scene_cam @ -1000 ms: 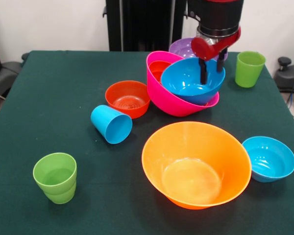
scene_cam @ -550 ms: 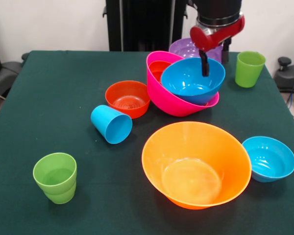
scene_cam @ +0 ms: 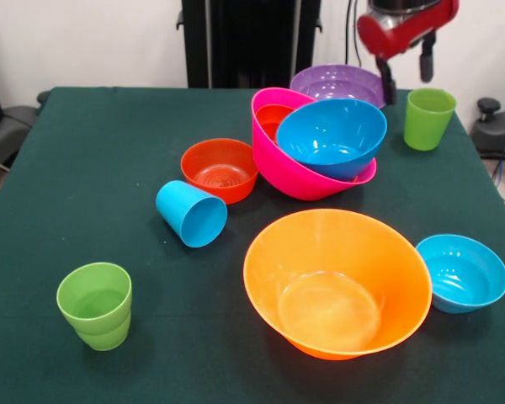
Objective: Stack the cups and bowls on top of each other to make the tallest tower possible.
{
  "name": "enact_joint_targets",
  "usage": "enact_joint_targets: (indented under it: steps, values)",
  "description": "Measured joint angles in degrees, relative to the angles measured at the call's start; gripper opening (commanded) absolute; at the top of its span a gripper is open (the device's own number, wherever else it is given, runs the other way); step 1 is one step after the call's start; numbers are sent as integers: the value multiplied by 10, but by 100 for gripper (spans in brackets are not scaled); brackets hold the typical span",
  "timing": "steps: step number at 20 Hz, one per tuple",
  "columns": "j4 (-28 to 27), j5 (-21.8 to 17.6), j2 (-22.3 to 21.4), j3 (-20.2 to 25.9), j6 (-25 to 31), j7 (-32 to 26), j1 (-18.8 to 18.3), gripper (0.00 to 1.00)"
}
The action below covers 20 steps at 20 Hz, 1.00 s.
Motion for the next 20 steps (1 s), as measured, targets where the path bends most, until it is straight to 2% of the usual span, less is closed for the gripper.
enact_joint_targets:
  steps: [6,9,16,20]
  values:
    - [33,40,-26,45,-15,0,-36,100]
    - [69,55,-41,90,-53,0,-74,100]
    - [134,56,-43,164,-144,0,-140,100]
    - [152,50,-42,175,-169,0,-152,100]
